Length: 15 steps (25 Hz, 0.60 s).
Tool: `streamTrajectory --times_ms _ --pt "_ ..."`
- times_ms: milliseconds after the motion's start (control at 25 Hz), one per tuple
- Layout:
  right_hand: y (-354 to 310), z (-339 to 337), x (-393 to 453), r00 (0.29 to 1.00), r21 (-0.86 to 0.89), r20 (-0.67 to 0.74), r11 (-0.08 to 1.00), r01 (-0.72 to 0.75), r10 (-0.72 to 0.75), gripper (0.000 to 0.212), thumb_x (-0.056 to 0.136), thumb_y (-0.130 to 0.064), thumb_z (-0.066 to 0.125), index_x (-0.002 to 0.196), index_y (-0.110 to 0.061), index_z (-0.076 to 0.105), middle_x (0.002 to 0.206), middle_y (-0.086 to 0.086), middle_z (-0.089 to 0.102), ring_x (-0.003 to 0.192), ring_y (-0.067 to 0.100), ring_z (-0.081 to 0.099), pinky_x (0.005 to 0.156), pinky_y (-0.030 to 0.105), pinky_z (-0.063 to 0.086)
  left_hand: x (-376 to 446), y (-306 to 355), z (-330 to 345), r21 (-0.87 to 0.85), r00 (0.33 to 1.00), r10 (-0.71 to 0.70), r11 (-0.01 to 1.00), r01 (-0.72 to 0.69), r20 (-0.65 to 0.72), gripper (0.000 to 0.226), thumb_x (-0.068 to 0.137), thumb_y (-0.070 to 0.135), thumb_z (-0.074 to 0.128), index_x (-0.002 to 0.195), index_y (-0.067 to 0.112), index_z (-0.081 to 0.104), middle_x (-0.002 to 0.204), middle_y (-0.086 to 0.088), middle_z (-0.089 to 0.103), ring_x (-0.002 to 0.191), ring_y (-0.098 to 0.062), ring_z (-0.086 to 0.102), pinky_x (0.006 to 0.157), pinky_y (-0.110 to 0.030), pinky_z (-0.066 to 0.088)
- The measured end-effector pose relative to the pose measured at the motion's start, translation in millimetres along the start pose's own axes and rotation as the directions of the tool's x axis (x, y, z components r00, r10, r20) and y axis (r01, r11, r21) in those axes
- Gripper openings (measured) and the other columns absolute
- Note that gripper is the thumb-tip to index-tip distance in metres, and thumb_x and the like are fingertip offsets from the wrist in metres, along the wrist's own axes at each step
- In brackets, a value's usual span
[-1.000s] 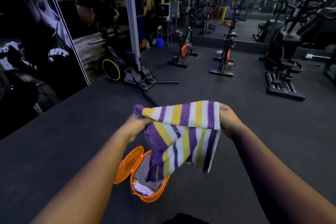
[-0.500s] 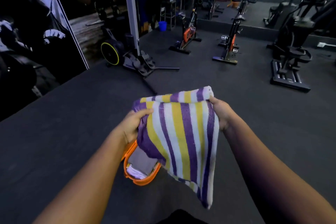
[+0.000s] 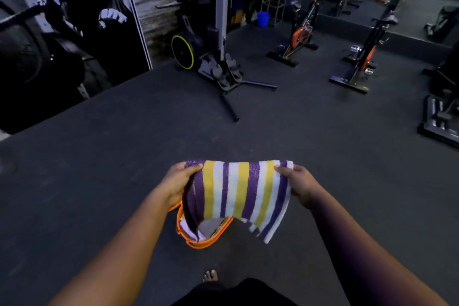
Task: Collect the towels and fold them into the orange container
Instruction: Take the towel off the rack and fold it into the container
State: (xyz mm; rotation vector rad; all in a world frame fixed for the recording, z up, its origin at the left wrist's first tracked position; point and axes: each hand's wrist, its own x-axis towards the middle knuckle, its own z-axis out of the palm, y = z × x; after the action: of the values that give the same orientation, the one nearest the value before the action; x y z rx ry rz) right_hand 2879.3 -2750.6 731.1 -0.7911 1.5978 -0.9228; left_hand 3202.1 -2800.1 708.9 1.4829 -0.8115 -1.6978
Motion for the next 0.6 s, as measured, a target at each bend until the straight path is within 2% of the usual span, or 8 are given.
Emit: streamTrajectory --times_ms 80,160,280,360,440,520,600 --pt "-8.1 9.6 30.1 1.0 -0.023 -0.031 1.0 -0.003 0.003 0.016 0.094 -0.016 0.067 0.105 -0.007 0.074 0.099 0.013 0.078 0.092 0.03 0.075 0.083 0.041 0.06 22.0 -3.0 2.9 -0.067 0.997 -0.022 0.998 0.017 -0.071 0.013 0.094 0.016 0.071 0.104 0.007 0.073 0.1 -0.021 0.077 0.094 -0.035 0.073 0.09 -0.051 0.06" --pt "-12.7 16.9 57.4 0.999 -0.074 -0.044 0.997 -0.004 0.001 0.014 0.091 -0.013 0.069 0.104 -0.008 0.074 0.1 0.012 0.078 0.093 0.029 0.075 0.081 0.04 0.06 43.1 -8.9 2.7 -0.054 0.989 -0.033 0.998 0.026 -0.146 0.007 0.094 0.016 0.071 0.096 0.009 0.072 0.094 -0.018 0.077 0.096 -0.036 0.073 0.091 -0.052 0.059" --pt "-23.5 29.3 86.7 0.999 -0.111 -0.03 0.994 0.005 -0.009 0.015 0.089 -0.013 0.071 0.104 -0.009 0.074 0.097 0.008 0.078 0.091 0.027 0.073 0.071 0.033 0.055 63.5 -9.3 -1.4 -0.007 0.971 0.001 1.0 -0.003 -0.238 0.004 0.095 0.011 0.067 0.097 0.009 0.07 0.088 -0.011 0.074 0.083 -0.026 0.069 0.068 -0.029 0.055" --pt "-31.8 40.1 105.8 0.999 -0.153 0.015 0.988 -0.025 0.028 0.016 0.091 -0.018 0.071 0.105 -0.01 0.072 0.098 0.007 0.076 0.087 0.022 0.07 0.067 0.031 0.049 73.6 -11.0 -6.0 -0.028 0.949 -0.033 0.999 0.025 -0.315 0.008 0.094 0.016 0.069 0.1 0.011 0.069 0.092 -0.01 0.073 0.073 -0.018 0.066 0.056 -0.025 0.048" --pt "-34.5 51.5 129.5 0.992 -0.184 0.06 0.978 -0.1 0.113 0.017 0.093 -0.028 0.071 0.1 -0.013 0.071 0.094 0.006 0.074 0.085 0.018 0.067 0.067 0.032 0.048 81.6 -17.9 -11.8 -0.102 0.926 -0.102 0.992 0.07 -0.364 0.01 0.093 0.024 0.073 0.095 0.016 0.068 0.086 -0.008 0.072 0.069 -0.017 0.064 0.049 -0.022 0.047" --pt "-28.5 64.6 161.1 0.987 -0.248 0.066 0.96 -0.128 0.149 0.025 0.091 -0.036 0.074 0.098 -0.013 0.072 0.09 0.006 0.074 0.084 0.02 0.069 0.074 0.034 0.054 92.8 -32.9 -17.0 -0.146 0.898 -0.148 0.985 0.095 -0.416 0.014 0.091 0.025 0.076 0.088 0.015 0.067 0.077 -0.006 0.069 0.069 -0.022 0.065 0.048 -0.021 0.048" --pt "-17.2 78.4 192.8 0.988 -0.291 0.077 0.951 -0.106 0.134 0.023 0.089 -0.028 0.076 0.101 -0.009 0.073 0.088 0.007 0.074 0.082 0.02 0.069 0.076 0.033 0.054 102.9 -50.9 -19.8 -0.131 0.868 -0.179 0.982 0.133 -0.463 0.015 0.09 0.024 0.078 0.087 0.012 0.07 0.077 -0.009 0.07 0.072 -0.027 0.067 0.055 -0.026 0.051"
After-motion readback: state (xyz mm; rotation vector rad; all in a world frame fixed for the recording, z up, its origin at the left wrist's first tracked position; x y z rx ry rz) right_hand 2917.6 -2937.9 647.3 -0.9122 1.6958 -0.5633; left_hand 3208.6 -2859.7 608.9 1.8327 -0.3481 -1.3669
